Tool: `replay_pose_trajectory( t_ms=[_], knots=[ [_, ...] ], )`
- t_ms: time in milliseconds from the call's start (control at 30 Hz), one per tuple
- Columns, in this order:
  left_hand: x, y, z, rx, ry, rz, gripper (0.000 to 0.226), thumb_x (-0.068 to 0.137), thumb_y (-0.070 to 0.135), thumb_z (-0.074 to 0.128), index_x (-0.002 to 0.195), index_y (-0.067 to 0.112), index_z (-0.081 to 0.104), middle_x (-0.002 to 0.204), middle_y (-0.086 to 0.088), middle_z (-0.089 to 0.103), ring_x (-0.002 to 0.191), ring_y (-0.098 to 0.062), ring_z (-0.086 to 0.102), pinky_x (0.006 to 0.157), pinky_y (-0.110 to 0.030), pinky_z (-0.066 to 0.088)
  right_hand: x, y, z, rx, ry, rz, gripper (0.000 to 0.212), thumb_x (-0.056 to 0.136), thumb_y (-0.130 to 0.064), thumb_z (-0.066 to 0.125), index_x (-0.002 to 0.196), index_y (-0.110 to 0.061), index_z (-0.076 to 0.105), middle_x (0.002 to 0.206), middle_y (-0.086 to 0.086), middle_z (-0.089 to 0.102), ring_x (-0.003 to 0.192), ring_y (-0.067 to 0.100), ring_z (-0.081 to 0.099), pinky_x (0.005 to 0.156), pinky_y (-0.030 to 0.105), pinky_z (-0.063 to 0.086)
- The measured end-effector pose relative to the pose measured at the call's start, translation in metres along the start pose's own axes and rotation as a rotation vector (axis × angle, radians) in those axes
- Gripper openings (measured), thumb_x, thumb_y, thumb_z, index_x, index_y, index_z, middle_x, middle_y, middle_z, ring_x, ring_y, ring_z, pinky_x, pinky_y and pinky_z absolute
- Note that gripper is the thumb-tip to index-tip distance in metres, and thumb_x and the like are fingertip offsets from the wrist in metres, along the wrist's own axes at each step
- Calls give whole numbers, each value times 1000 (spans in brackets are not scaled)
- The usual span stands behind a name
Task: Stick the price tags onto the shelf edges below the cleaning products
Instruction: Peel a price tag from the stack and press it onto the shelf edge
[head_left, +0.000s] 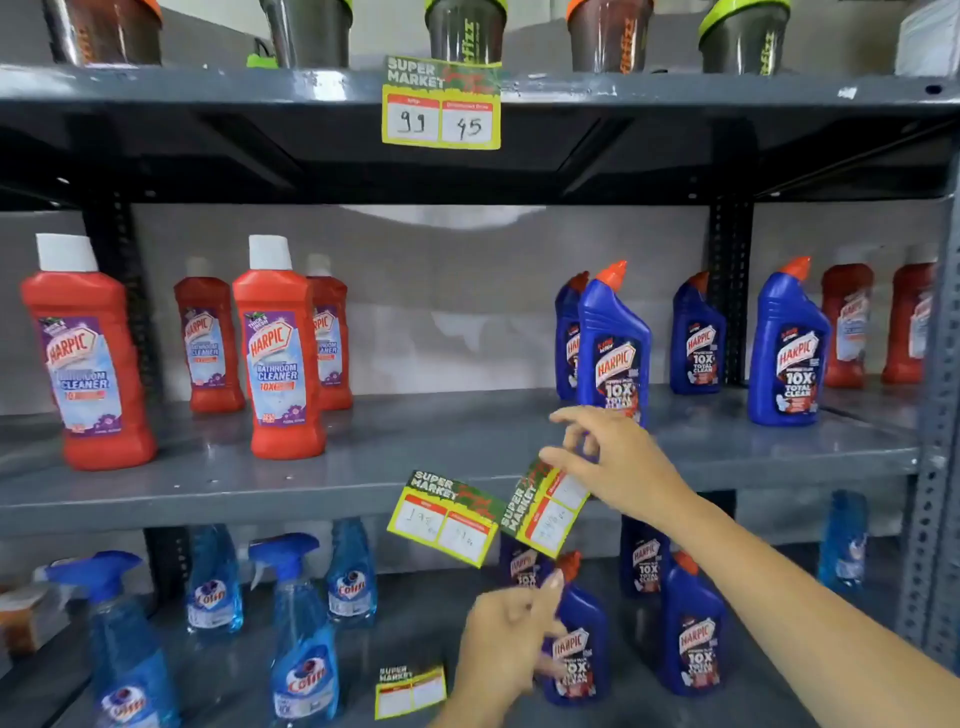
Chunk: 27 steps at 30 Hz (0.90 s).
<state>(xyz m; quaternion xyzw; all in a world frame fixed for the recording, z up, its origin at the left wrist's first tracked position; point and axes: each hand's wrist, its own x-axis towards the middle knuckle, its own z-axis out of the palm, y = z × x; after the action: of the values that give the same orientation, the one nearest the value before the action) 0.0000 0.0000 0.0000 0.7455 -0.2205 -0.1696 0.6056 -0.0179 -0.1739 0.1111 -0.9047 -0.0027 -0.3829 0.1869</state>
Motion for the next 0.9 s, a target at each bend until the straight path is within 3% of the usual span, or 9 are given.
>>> replay_pose_trajectory(
  t_ms=[67, 167, 367, 500, 600, 667, 733, 800, 900],
  knots=[
    [15, 1, 9, -209, 80, -7, 27, 91, 44, 59, 94, 18, 67, 87, 0, 76, 57, -16, 70, 37, -17, 34, -2, -1, 4, -42, -69, 25, 23, 82, -44, 68, 96, -26, 66, 81, -10, 60, 73, 4, 52, 67, 26, 40],
    [36, 8, 16, -353, 245, 111, 32, 94, 31, 59, 80, 2, 58, 57, -1, 69, 46, -11, 61, 40, -18, 35, -7, 3, 10, -20, -48, 51, 19, 82, -36, 69, 71, -23, 62, 72, -11, 55, 74, 10, 51, 65, 29, 40],
    [42, 2, 29, -387, 433, 213, 41, 95, 23, 59, 65, -4, 53, 42, -2, 54, 40, -15, 49, 48, -29, 41, -31, -3, 17, -5, 67, -4, 21, 83, -32, 67, 67, -23, 57, 65, -13, 50, 70, 12, 48, 67, 34, 40],
    [28, 11, 47, -173, 381, 393, 49, 92, 35, 59, 52, 12, 42, 41, 0, 45, 39, -12, 45, 48, -33, 40, -61, 24, -6, 176, 273, 115, 22, 79, -25, 68, 63, -14, 57, 63, -5, 57, 66, 14, 53, 61, 28, 41],
    [29, 41, 69, 305, 280, 541, 51, 88, 49, 51, 54, 13, 38, 47, 1, 45, 50, -18, 45, 52, -37, 41, -91, 70, -34, 268, 388, 277, 24, 81, -12, 74, 61, -16, 60, 62, -4, 59, 58, 9, 51, 56, 20, 39],
    [36, 72, 86, 666, 244, 622, 45, 92, 46, 47, 59, 15, 44, 62, -4, 61, 62, -26, 55, 59, -35, 43, -99, 97, -48, 275, 454, 380, 24, 81, -11, 74, 61, -16, 62, 62, 1, 61, 57, 12, 52, 54, 22, 41],
    [45, 102, 105, 863, 200, 653, 37, 94, 42, 44, 73, 16, 61, 85, -8, 71, 79, -31, 63, 67, -36, 46, -99, 115, -58, 234, 516, 445, 23, 81, -12, 73, 62, -17, 63, 60, 1, 61, 57, 10, 53, 57, 28, 46],
    [55, 116, 120, 994, 194, 635, 36, 95, 41, 43, 88, 15, 67, 95, -9, 71, 87, -32, 65, 68, -35, 44, -94, 125, -63, 182, 563, 472, 22, 81, -13, 74, 63, -19, 63, 65, -2, 62, 59, 12, 56, 60, 34, 51],
    [61, 116, 132, 1102, 242, 610, 33, 95, 38, 44, 95, 14, 66, 100, -9, 70, 92, -31, 66, 68, -35, 43, -89, 131, -57, 54, 588, 440, 18, 79, -18, 75, 64, -19, 64, 64, -4, 61, 65, 19, 59, 64, 42, 51]
  ],
)
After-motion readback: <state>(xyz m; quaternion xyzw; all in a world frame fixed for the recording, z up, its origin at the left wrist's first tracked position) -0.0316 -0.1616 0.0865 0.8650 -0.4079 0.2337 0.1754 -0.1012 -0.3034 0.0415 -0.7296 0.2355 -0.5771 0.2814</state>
